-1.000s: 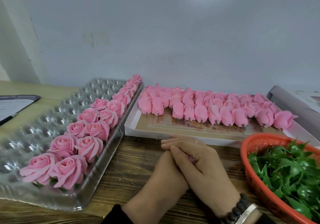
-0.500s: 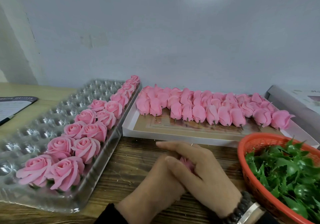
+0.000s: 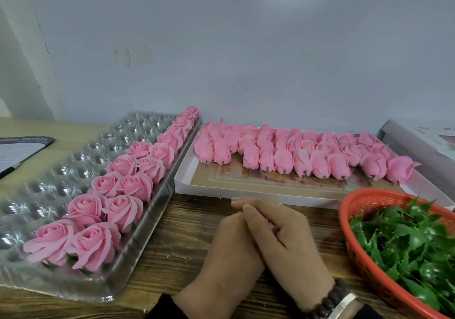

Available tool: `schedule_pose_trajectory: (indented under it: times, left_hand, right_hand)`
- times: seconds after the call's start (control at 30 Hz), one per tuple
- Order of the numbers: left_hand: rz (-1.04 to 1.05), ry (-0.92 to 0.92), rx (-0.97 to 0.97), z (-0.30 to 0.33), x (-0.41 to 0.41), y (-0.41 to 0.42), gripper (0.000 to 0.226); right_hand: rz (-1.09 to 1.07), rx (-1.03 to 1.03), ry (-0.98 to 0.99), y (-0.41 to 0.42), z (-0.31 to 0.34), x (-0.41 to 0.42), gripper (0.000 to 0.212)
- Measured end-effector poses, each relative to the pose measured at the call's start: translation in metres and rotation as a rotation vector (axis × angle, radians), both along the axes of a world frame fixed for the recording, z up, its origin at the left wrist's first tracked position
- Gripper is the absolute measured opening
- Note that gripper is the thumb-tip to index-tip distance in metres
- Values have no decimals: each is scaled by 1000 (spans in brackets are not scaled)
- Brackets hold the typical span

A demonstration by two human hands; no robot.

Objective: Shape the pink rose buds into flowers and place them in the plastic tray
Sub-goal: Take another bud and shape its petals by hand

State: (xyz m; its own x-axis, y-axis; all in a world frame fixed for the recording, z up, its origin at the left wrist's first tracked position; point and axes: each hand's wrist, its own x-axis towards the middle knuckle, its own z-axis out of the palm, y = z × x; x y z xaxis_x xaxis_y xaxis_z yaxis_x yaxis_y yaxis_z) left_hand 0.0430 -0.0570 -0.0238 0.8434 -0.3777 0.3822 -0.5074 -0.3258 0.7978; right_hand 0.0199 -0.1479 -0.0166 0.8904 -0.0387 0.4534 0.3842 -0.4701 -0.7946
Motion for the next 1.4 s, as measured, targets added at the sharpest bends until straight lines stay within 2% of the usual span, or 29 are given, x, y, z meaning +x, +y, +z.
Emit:
schedule_pose_trajectory:
  times: [0.1,0.17,0.27,0.37,0.47,0.5,0.6,0.67,0.73,0.8,0.87,0.97,1.07,1.13,1.2,1.4]
  left_hand:
    - [-36,82,-38,1,-2,-3,39]
    - [-56,41,-14,2,0,-4,43]
    - [-138,7,76,2,4,-4,33]
    - [14,-131,182,2,4,-8,29]
    - [-23,97,153,-5,2,-5,41]
    - [-55,108,164,-5,-1,-4,41]
    - [-168,181,-20,-1,-1,6,21]
    - [-215,129,-62,3,-1,7,22]
    - [-187,95,-42,4,-1,8,11]
    - [-106,30,11,3,-1,5,10]
    - [-73,31,-33,0,-2,3,17]
    - [-156,199,-213,4,-5,1,28]
    - [-259,474,-470,10,-9,-1,29]
    - [-284,561,-528,12,-9,-1,29]
    - [-297,546,-494,14,-10,1,39]
    - [-259,495,-495,13,-9,5,25]
  right_hand:
    - [26,-25,20,-3,1,2,27]
    - [57,-47,39,-5,3,2,26]
    - [111,-116,54,-6,5,-1,30]
    - [143,-203,60,-6,7,-2,32]
    - [145,-240,62,-9,7,-3,32]
    - [144,-251,57,-10,7,-3,32]
    - [168,-172,16,-10,8,-5,37]
    - [170,27,-12,-10,8,-5,37]
    - [132,143,-42,-10,8,-5,36]
    - [87,90,-43,-8,8,-4,33]
    - [71,2,-16,-6,6,-4,32]
    - [66,-26,10,-5,5,-5,29]
    - [86,-13,50,-7,6,-5,31]
    - [120,15,86,-7,8,-5,34]
    - [145,37,101,-8,9,-5,36]
    - [171,-54,139,-10,10,-3,41]
